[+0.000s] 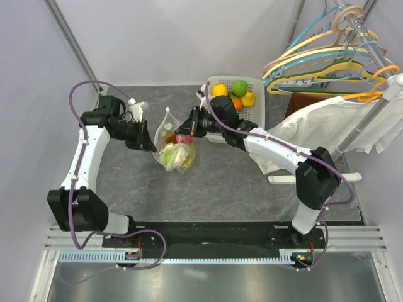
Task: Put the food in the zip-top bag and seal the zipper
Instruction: Adjust the zipper food storage bag at the center of the board.
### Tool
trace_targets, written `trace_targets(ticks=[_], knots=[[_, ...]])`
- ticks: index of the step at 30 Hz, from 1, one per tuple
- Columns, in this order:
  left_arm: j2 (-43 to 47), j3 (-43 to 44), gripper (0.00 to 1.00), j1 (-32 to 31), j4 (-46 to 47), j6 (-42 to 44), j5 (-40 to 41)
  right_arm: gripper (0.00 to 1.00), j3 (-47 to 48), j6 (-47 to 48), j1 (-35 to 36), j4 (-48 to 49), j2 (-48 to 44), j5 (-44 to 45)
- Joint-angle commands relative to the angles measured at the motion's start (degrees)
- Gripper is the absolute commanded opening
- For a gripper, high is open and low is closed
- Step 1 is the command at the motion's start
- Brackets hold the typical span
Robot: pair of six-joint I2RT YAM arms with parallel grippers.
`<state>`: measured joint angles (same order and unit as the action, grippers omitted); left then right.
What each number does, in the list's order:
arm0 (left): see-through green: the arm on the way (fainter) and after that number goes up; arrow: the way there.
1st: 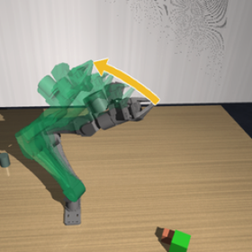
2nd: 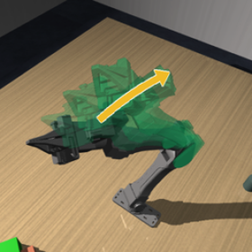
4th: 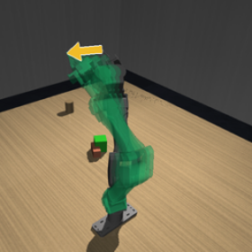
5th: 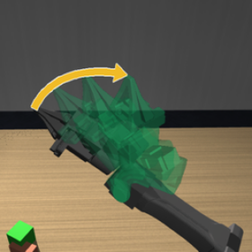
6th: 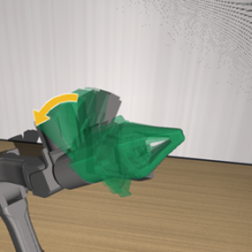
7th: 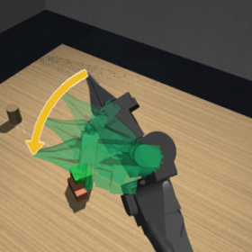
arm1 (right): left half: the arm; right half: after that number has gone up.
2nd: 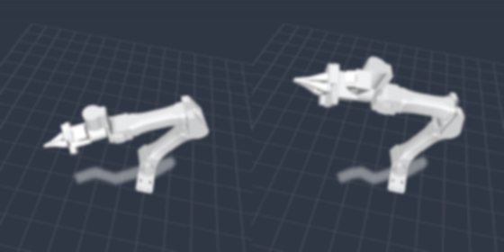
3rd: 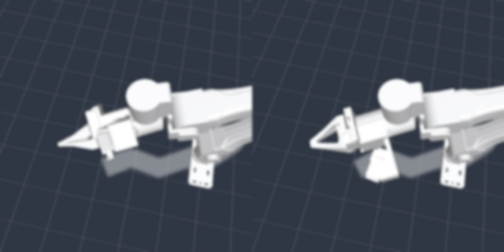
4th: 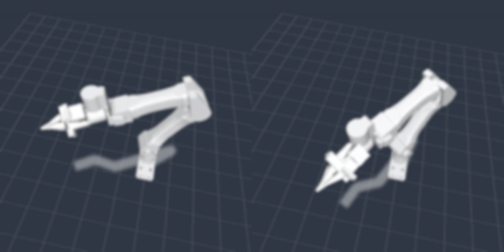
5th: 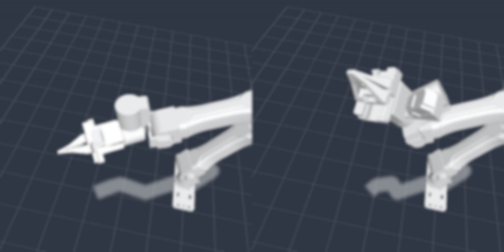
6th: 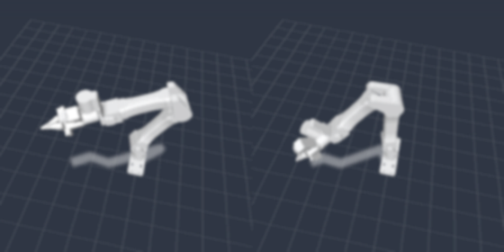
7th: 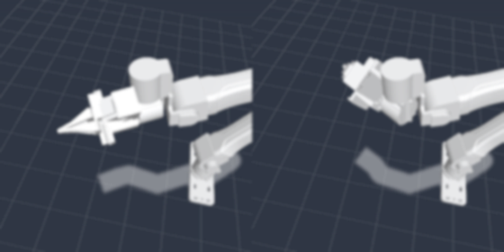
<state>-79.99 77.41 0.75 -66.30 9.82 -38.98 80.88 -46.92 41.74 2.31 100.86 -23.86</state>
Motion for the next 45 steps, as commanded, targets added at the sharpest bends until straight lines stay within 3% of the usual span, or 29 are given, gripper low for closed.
trace_targets(ticks=[1,4,5,7,8,10,17,23,24,25,27,35,45], knots=[[-4.0,8.9,0.02,-0.2,3.2,-1.7,-1.7,0.0,-2.4,1.5,0.3,4.1,-4.4,-5.1],[-7.5,17.1,0.02,-0.1,1.3,0.1,-5.2,0.0,-2.5,6.7,0.4,-0.9,-5.3,-7.2],[-8.9,19.3,0.02,-0.2,0.0,1.5,-7.5,0.2,-1.4,10.9,0.3,-3.0,-5.5,-7.1],[-9.4,23.5,0.02,-3.4,-3.3,4.6,-7.6,0.35,-0.6,15.6,0.0,-10.3,-6.4,-3.7],[-9.1,22.9,0.02,-4.5,-3.4,5.2,-6.3,0.55,-0.2,18.0,0.0,-11.9,-6.8,-1.4],[-9.5,21.0,0.02,-7.6,-5.2,7.9,-4.1,0.65,1.1,25.5,-0.5,-15.1,-8.2,3.1],[-11.7,20.1,0.02,-8.5,-6.9,8.3,-4.4,0.69,3.8,49.8,-1.3,-16.6,-13.0,2.7],[-14.8,24.5,0.02,-8.5,-10.7,10.1,-6.3,0.69,5.4,60.6,-1.3,-22.4,-11.5,8.4],[-15.1,24.7,0.02,-8.5,-10.8,10.5,-6.2,0.72,5.4,61.2,-1.3,-22.4,-11.2,10.8],[-15.1,24.7,0.02,-8.5,-10.9,10.7,-6.3,0.83,5.6,62.2,-1.1,-22.6,-10.8,11.3],[-15.5,24.8,0.02,-8.5,-11.2,10.9,-6.6,0.89,7.5,64.7,-1.2,-23.7,-9.2,11.6],[-18.7,26.5,0.02,-8.1,-11.6,10.2,-7.0,0.86,11.2,66.3,-1.0,-27.7,-5.9,-0.3],[-23.0,31.8,0.02,-6.0,-13.2,9.1,-9.6,0.83,12.7,66.3,1.8,-28.3,-2.9,0.6]])
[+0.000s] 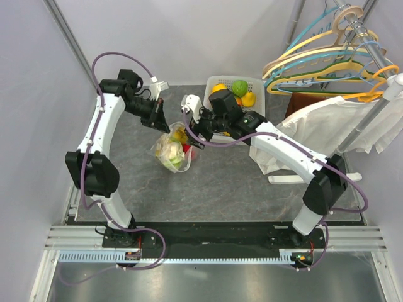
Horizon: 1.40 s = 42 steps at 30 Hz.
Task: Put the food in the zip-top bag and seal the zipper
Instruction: Adjust the zipper food storage bag at the center of the board.
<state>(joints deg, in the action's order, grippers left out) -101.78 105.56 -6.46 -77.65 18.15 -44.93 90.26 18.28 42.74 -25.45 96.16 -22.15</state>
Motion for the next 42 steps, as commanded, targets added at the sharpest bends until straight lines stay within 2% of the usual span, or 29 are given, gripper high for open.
trace_targets(ticks=[1,3,5,6,7,8,9,10,14,15,19,20,21,23,24,25,26,28,29,30,32,34,36,38,39,42], knots=[[-1.6,3.8,0.02,1.5,-2.2,1.1,-4.5,0.83,3.7,1.7,1.1,-0.7,2.5,0.1],[-1.6,3.9,0.02,1.6,-3.2,2.3,-5.3,0.79,4.0,2.2,1.6,-1.3,3.7,4.6],[-1.2,3.7,0.02,1.7,-3.7,3.1,-6.5,0.62,5.0,0.8,1.6,-1.7,6.0,8.3],[-1.1,3.6,0.02,1.9,-4.6,4.1,-6.8,0.52,5.6,0.4,1.6,-2.1,6.8,9.2],[-1.1,3.6,0.02,2.1,-5.1,4.7,-7.4,0.19,6.8,0.0,1.5,-2.6,7.9,10.2],[-0.9,3.6,0.02,2.3,-5.8,5.2,-7.7,0.02,7.5,-1.7,1.4,-3.3,8.3,10.1],[-0.6,3.3,0.02,3.2,-7.0,6.5,-8.3,0.0,7.9,-2.5,1.4,-3.4,8.3,9.9],[-0.4,3.1,0.04,3.8,-7.9,7.4,-10.1,0.0,8.4,-3.2,1.4,-3.3,8.1,9.0],[5.0,-0.9,0.5,10.0,-10.4,13.9,-17.5,0.0,10.3,-8.4,1.2,-3.2,7.7,7.0],[8.4,-3.8,0.53,12.1,-10.4,17.6,-17.7,0.0,10.6,-10.5,0.9,-3.1,7.9,7.0],[21.7,-15.9,0.66,12.6,-7.2,31.3,-11.3,0.0,13.9,-13.5,0.3,-4.3,10.1,5.8],[24.2,-22.1,0.73,12.6,-6.0,33.9,-10.5,0.0,14.3,-13.8,0.2,-5.0,10.4,5.8],[27.3,-25.5,0.75,12.6,-5.1,39.9,-9.7,0.0,14.7,-14.1,0.2,-5.3,10.9,6.0],[35.7,-35.2,0.97,12.7,-2.5,47.4,-8.9,0.0,15.8,-14.9,0.1,-6.4,11.8,6.0],[38.6,-38.4,0.97,12.6,-0.4,52.0,-9.1,0.0,15.9,-15.1,0.1,-6.5,11.9,6.2],[44.5,-41.5,0.98,12.4,2.0,53.1,-10.3,0.0,15.8,-15.4,0.1,-6.6,12.0,6.4],[47.3,-47.2,0.98,12.0,8.8,52.2,-11.0,0.0,15.7,-15.6,0.1,-6.5,12.0,6.5],[52.6,-52.6,0.95,9.3,15.6,50.0,-12.9,0.0,15.5,-15.8,0.1,-6.6,12.3,6.9],[56.8,-57.7,0.88,7.8,20.8,42.8,-12.7,0.0,15.5,-15.9,0.1,-6.6,12.4,6.9],[59.1,-60.2,0.82,3.7,31.7,38.1,-11.8,0.0,15.6,-15.9,0.1,-6.7,12.4,6.9],[64.0,-66.7,0.69,-0.4,42.9,28.8,-5.9,0.0,15.6,-16.2,0.1,-6.7,12.5,7.1],[66.1,-69.6,0.71,-5.7,51.4,28.5,-2.7,0.0,15.7,-16.3,0.0,-6.6,12.6,6.9],[68.1,-73.8,0.64,-9.9,59.7,27.1,0.5,0.0,15.7,-16.8,-0.1,-6.7,12.6,6.7],[68.6,-76.9,0.59,-11.8,63.5,29.9,3.1,0.0,15.6,-17.1,-0.1,-6.9,12.6,6.5],[68.6,-77.9,0.58,-13.4,67.9,30.4,4.9,0.0,15.6,-17.4,-0.2,-6.9,12.5,6.3],[66.9,-80.6,0.59,-16.8,73.0,33.0,8.7,0.0,15.6,-18.0,-0.3,-6.9,12.6,6.0]])
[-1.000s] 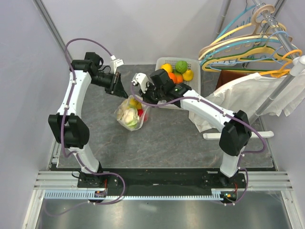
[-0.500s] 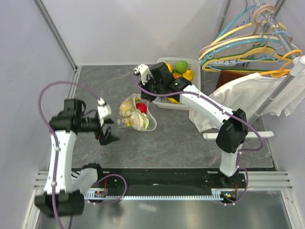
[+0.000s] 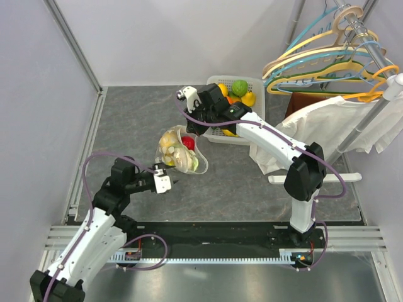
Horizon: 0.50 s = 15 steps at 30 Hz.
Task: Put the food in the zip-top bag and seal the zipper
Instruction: Adjust the zipper food storage bag at the center of the board.
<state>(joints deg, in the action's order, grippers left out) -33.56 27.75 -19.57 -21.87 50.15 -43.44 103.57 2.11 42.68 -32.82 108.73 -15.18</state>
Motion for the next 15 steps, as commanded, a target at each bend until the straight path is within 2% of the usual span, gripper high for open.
trace_targets(ticks=[1,11,15], knots=[[-1.9,-3.7,0.6,-4.4,20.0,2.3,7.6,0.0,2.4,-1.9,-0.3,0.6,0.0,-1.0],[-8.0,-6.5,0.57,-12.8,27.1,8.4,12.8,0.0,1.9,-2.0,-0.6,0.6,-0.4,-1.7],[-11.9,-7.3,0.5,-14.4,30.7,8.8,17.9,0.0,1.8,-3.5,-0.7,0.6,-0.6,-2.1]])
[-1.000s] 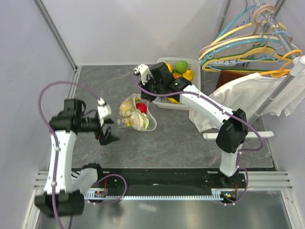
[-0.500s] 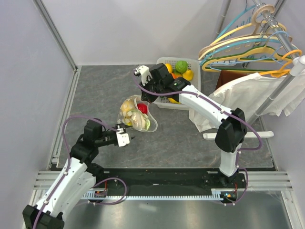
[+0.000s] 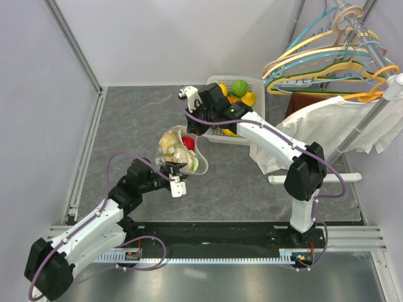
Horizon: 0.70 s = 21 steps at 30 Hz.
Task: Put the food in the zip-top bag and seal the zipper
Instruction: Adjust the zipper food storage bag at the center of the board.
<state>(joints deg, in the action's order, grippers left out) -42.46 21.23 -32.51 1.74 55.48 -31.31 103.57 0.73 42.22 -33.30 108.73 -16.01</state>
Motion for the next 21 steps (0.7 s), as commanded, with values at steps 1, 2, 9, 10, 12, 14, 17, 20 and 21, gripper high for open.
trace_targets(ticks=[1,2,9,10,12,14,17,20,21], knots=[[-3.9,-0.1,0.49,-1.4,7.3,2.7,6.5,0.0,1.7,-2.2,-0.1,1.0,-0.7,-1.5],[-5.4,0.2,0.47,-1.4,7.8,2.4,7.1,0.0,1.6,-2.2,-0.2,1.0,-0.7,-1.6],[-6.2,1.4,0.02,-1.6,10.6,0.4,10.4,0.0,0.7,-2.1,-0.2,1.0,-1.1,-1.8],[-5.1,2.5,0.02,-1.5,9.1,-1.2,10.3,0.0,0.5,-1.9,-0.2,1.0,-1.3,-1.8],[-1.1,4.7,0.02,-1.4,5.2,-3.8,9.4,0.0,0.4,-1.5,-0.1,0.8,-1.6,-1.9],[1.8,10.1,0.02,-1.3,-1.4,-9.5,9.2,0.0,0.5,-1.1,-0.6,0.3,-2.0,-2.2],[5.4,20.3,0.02,-0.3,-11.9,-17.5,10.7,0.0,2.4,2.4,-2.0,-2.6,-2.3,-3.5],[5.8,28.4,0.02,3.0,-17.7,-22.3,14.3,0.0,4.0,5.0,-4.2,-4.8,-3.3,-5.4],[5.5,30.0,0.02,4.0,-18.9,-23.2,15.6,0.0,4.0,5.7,-4.6,-5.5,-3.6,-6.0]])
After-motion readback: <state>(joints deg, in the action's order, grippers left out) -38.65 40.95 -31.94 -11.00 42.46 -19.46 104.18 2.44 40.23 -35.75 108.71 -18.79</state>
